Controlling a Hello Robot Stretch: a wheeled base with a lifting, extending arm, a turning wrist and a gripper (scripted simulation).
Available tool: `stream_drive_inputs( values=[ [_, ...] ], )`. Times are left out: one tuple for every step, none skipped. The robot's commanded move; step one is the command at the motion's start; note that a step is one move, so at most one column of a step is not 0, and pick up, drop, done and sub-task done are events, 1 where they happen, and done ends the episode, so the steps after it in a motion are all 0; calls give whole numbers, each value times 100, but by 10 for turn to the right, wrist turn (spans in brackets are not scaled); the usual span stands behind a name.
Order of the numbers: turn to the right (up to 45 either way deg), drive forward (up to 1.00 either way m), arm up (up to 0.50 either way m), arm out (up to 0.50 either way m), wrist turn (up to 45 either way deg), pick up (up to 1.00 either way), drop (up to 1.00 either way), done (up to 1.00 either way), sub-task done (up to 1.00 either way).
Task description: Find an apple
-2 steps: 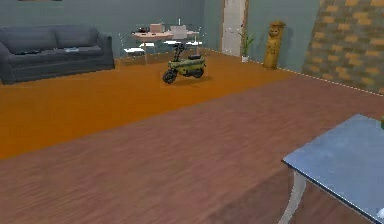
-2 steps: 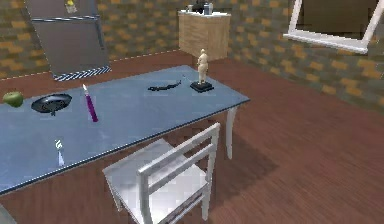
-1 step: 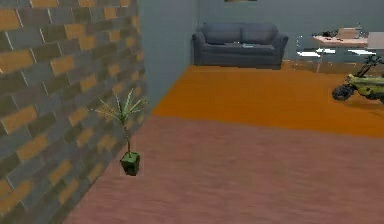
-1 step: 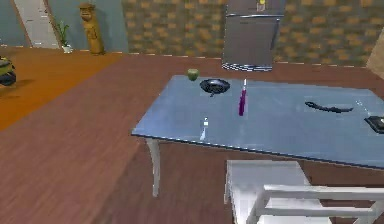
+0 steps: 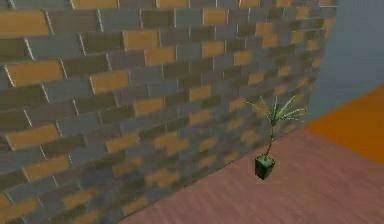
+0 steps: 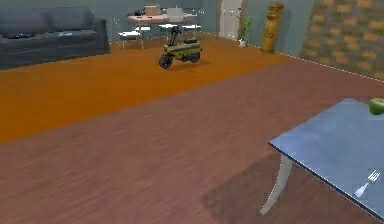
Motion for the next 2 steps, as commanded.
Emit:
stream_drive_inputs(
  values=[
    [-330, 0, 0, 0, 0, 0, 0, 0, 0],
    [0, 5, 0, 0, 0, 0, 0, 0, 0]
  ],
)
